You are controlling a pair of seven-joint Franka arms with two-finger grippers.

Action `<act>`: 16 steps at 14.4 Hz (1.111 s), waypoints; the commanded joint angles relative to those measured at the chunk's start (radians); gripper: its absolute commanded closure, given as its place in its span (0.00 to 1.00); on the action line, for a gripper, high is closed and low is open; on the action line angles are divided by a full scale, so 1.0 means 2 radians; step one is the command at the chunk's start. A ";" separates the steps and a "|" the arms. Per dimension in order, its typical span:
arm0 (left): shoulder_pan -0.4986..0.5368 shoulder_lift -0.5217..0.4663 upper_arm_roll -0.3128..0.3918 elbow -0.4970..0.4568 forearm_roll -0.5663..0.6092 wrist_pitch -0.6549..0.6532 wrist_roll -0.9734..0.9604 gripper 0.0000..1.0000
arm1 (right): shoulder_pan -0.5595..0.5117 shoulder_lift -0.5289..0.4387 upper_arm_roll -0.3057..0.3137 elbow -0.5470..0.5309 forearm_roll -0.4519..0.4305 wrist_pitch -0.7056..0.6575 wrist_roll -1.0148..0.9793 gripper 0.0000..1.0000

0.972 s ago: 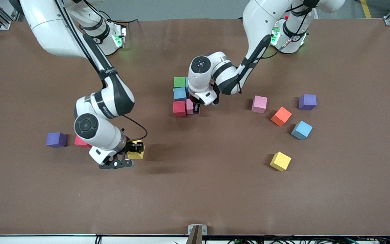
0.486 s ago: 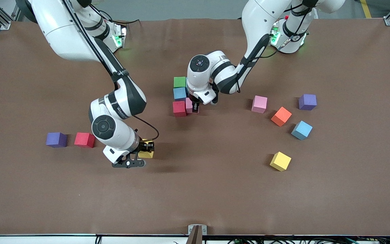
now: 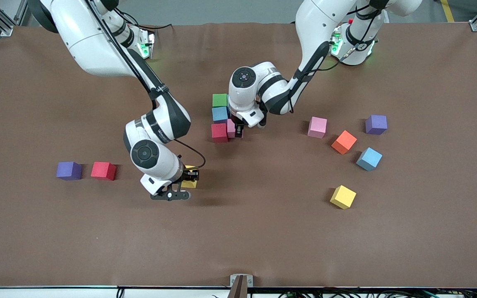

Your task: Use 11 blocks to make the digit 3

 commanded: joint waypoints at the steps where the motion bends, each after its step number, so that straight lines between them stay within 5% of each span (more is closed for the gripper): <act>1: -0.004 0.000 0.001 0.007 0.008 -0.018 -0.001 0.00 | 0.014 0.009 -0.002 0.014 -0.009 -0.007 0.013 0.56; 7: -0.001 -0.040 0.001 0.013 0.008 -0.066 0.005 0.00 | 0.039 0.014 -0.002 0.014 -0.006 -0.008 0.052 0.57; 11: 0.010 -0.059 0.010 0.059 0.012 -0.145 0.066 0.00 | 0.051 0.017 -0.001 0.014 0.023 -0.008 0.056 0.57; 16: 0.114 -0.057 0.013 0.152 0.038 -0.219 0.220 0.00 | 0.072 0.017 -0.002 0.012 0.025 -0.024 0.056 0.57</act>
